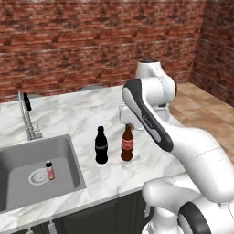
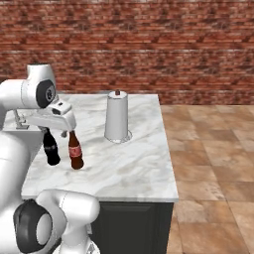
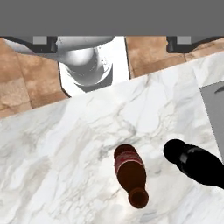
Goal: Place the large bottle from the dining counter next to the other large bottle outside the sink, and place the small bottle from the dining counter next to the other small bottle inside the sink.
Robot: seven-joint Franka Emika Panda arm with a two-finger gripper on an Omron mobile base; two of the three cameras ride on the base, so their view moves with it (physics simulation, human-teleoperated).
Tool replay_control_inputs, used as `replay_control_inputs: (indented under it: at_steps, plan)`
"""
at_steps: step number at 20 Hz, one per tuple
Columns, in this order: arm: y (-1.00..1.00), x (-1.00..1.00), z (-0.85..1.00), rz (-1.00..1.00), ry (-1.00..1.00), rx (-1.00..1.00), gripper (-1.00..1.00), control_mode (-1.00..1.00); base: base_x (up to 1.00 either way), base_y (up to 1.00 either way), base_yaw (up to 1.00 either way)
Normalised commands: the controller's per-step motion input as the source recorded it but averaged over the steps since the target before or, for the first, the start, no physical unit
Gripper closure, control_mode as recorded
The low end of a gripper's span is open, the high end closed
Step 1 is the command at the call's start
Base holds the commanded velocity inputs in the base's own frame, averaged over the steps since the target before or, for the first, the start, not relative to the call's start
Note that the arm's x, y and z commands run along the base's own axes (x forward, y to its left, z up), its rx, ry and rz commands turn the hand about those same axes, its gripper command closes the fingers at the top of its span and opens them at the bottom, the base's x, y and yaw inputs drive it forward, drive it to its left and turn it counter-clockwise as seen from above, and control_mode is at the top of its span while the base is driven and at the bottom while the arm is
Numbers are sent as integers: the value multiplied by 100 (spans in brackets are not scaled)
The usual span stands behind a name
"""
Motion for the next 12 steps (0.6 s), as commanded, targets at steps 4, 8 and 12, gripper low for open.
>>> replay_control_inputs:
  at_steps: [4,8,12]
  plan:
    - [-34,-80,10,0,-20,0,-100,-100,0,0,0]
    - [-25,-67,16,0,-19,0,-100,-100,0,0,0]
    - [-8,-31,4,0,-7,0,-100,-100,0,0,0]
